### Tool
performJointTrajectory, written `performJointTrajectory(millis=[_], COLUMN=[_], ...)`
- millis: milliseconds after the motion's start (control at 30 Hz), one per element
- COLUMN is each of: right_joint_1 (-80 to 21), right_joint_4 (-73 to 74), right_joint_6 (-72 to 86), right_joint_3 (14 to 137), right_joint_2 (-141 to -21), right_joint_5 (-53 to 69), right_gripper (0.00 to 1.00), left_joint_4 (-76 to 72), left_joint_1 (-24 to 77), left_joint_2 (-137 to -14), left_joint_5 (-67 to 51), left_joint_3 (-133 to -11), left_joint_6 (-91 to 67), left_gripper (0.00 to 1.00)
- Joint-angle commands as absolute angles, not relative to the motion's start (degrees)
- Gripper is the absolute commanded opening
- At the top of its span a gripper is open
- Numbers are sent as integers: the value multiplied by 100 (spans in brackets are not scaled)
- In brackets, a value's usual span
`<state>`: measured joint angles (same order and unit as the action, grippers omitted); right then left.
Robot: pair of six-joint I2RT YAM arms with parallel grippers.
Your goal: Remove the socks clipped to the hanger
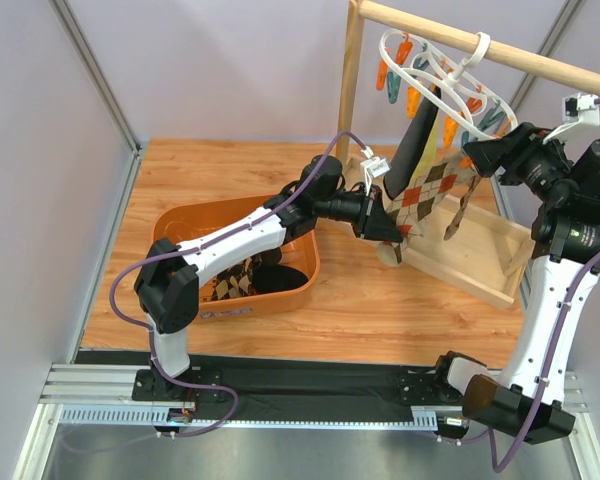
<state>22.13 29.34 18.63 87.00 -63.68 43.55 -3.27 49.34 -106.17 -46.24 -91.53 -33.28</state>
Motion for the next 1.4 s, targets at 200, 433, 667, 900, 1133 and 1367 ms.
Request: performJointTrajectory(millis=[200, 433, 667, 900, 1133, 1367], right_joint_1=[2408, 2522, 2593, 2628, 2637, 2637], right_joint_4=[2532, 2506, 2303, 1557, 1239, 1195], right_joint_6=[1846, 1872, 1995, 2373, 2505, 2566], right_joint_3=[8640, 8587, 8464, 8113, 8016, 8016], right_joint_2=[-6372, -6469, -6504, -6469, -6451, -6425], right_joint_5=[4579, 4746, 5001, 5396, 5546, 5563], right_gripper=[69, 55, 68, 60, 51, 32], left_joint_4=[-598, -580, -624, -694, -677, -677], left_joint_1=[4843, 4799, 4746, 4729, 4729, 4729], left_joint_2=[-10336, -10327, -10345, -10380, -10380, -10362], left_joint_5=[-4904, -4939, -4966, -5054, -5080, -5080], left_joint_3=[-9299, -9316, -9325, -9334, -9343, -9317], left_joint_6=[-3436, -3454, -3533, -3603, -3621, -3612], left_gripper=[0, 0, 0, 0, 0, 0])
